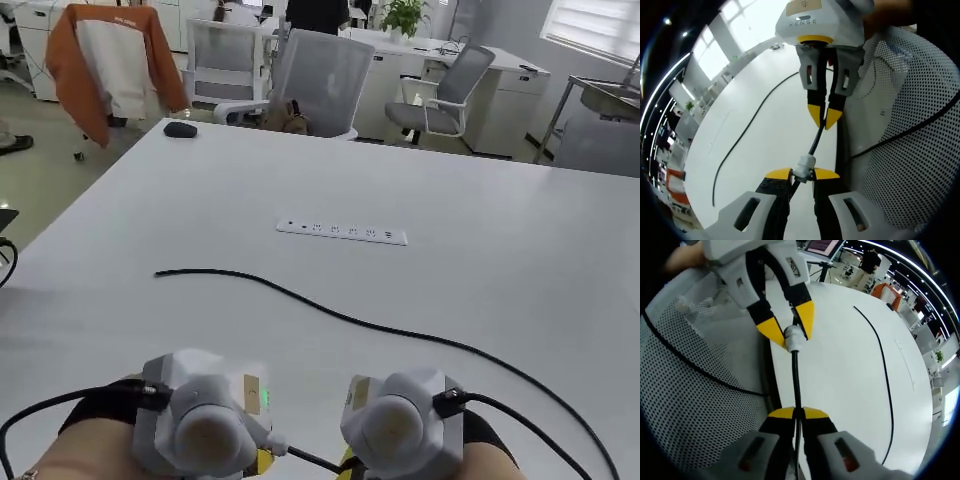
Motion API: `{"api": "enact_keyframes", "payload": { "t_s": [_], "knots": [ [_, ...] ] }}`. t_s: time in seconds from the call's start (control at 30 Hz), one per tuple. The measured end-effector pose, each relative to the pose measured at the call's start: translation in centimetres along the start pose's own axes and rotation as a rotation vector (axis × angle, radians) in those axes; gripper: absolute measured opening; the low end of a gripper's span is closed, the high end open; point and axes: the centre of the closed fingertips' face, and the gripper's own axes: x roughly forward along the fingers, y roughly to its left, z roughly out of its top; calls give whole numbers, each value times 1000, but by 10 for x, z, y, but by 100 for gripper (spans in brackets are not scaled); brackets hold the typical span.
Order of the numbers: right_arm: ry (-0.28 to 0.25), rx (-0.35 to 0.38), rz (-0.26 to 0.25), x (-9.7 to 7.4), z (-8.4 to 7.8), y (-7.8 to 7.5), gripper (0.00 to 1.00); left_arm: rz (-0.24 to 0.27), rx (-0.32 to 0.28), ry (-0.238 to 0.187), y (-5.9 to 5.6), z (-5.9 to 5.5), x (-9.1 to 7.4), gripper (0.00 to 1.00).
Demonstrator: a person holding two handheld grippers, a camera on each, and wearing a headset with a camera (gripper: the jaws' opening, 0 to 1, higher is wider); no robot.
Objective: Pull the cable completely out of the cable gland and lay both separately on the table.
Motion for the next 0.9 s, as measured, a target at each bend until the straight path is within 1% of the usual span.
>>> {"api": "enact_keyframes", "payload": {
  "t_s": [0.1,0.23,0.3,0.33,0.37,0.4,0.43,0.5,0.6,0.7,0.77,0.83,0.87,0.9],
  "knots": [
    [21,3,-8,-1,-4,-1,2,2,-2,3,0,-1,0,17],
    [22,20,-7,-1,-5,-2,3,7,-6,-2,2,0,0,17],
    [23,3,-3,-1,-4,-1,3,9,-4,2,2,-1,-1,17],
    [24,-7,-7,-1,-4,-1,7,8,-3,2,1,-1,-1,17],
    [6,-38,-5,-1,0,0,12,9,-1,5,1,-1,-2,17],
    [-15,-45,4,-1,4,1,14,7,0,5,0,-1,-2,17],
    [-53,-35,24,-2,12,5,15,7,0,6,0,-1,-2,17],
    [-77,-15,30,-4,17,5,14,9,0,4,0,0,-3,17],
    [-101,-26,21,-6,22,4,16,12,0,-1,0,2,-5,17],
    [-137,-16,22,-8,28,4,15,19,2,-13,1,6,-7,17],
    [-142,-20,14,-8,28,3,12,22,2,-20,2,8,-7,17],
    [-136,-22,2,-8,27,0,2,26,2,-25,2,9,-8,17],
    [-142,-23,-8,-9,28,-2,3,27,-3,-28,2,9,-8,17],
    [-143,-20,-4,-9,28,-2,3,28,-5,-30,3,9,-8,17]
  ]
}}
